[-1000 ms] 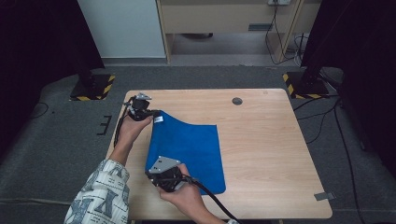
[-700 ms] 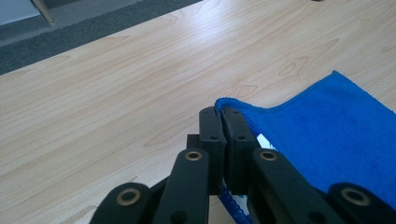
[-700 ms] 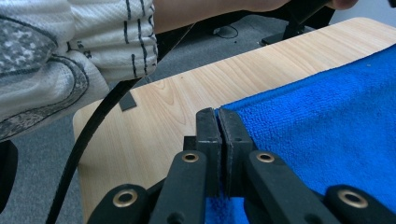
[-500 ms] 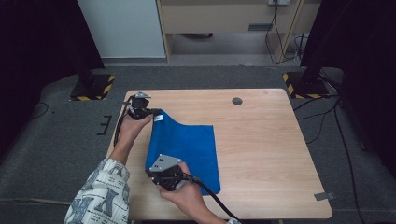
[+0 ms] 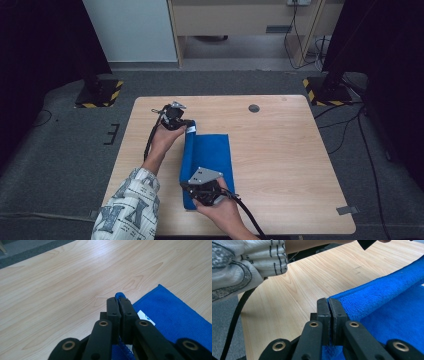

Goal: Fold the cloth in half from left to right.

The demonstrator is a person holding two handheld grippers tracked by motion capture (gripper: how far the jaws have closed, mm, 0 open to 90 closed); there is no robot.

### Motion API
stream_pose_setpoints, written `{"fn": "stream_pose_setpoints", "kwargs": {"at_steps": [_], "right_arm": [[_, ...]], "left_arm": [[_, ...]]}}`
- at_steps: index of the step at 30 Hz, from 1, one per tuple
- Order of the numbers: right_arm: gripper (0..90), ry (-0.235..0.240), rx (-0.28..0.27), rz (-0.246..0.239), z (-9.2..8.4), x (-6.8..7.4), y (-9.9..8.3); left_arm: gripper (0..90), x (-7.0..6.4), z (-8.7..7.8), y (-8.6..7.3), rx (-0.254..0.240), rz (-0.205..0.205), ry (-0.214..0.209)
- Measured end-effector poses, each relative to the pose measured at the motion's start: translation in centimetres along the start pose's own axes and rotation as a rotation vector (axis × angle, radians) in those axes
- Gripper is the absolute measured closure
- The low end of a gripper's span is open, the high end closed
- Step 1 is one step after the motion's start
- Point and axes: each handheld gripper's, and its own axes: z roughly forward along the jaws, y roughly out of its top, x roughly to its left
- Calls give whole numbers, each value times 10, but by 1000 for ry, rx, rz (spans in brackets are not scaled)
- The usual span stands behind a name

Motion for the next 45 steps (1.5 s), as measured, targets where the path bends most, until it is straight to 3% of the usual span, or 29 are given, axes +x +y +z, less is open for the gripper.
{"fn": "stream_pose_setpoints", "kwargs": {"at_steps": [11,26,45], "right_arm": [[880,-25,9,14,-14,-8,-9],[879,-56,-1,23,-33,-15,-13],[875,-60,31,46,-35,-21,-30]], "left_arm": [[877,-13,12,6,1,1,-16],[875,-32,22,19,7,32,-31],[874,-40,41,17,50,45,-45]]}}
